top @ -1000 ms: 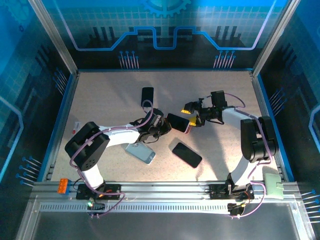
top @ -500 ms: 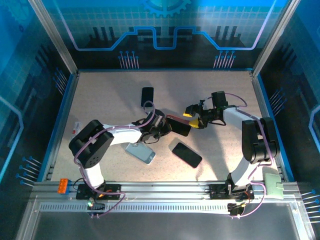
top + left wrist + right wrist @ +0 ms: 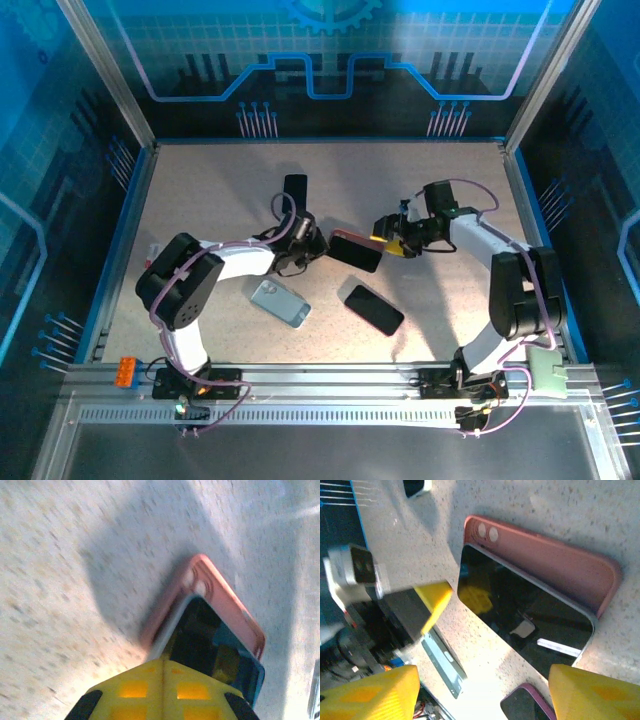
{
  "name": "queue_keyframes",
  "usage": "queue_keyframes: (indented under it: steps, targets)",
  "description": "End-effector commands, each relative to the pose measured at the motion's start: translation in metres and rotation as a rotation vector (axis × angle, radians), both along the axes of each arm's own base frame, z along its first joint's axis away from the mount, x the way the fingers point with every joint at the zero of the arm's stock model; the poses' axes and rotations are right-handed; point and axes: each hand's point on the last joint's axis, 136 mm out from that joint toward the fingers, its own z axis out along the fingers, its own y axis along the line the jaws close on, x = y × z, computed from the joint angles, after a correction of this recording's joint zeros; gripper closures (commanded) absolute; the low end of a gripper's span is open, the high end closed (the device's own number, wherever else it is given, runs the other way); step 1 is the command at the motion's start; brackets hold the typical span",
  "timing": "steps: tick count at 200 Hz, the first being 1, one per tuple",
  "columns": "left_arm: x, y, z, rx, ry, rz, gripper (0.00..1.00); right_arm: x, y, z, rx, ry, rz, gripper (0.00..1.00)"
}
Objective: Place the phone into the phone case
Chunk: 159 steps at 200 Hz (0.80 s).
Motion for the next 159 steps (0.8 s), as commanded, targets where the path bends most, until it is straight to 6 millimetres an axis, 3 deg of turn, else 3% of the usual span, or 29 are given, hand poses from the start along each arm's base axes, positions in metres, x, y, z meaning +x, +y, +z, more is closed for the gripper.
queue_keyframes:
  steps: [1,65,159]
  targets:
    - [0.014,0.004,0.017,0.010,-0.025,-0.039,0.97,-0.020,0.002,-0.017,-0.019,0.027,0.018,0.33]
    - [0.030,-0.003,0.004,0.029,0.002,-0.074,0.98,-0.034,0.015,-0.043,0.027,0.061,0.002,0.41]
    - [0.014,-0.001,-0.018,0.022,0.054,-0.075,0.97,-0.040,0.016,-0.065,-0.027,0.085,0.012,0.45]
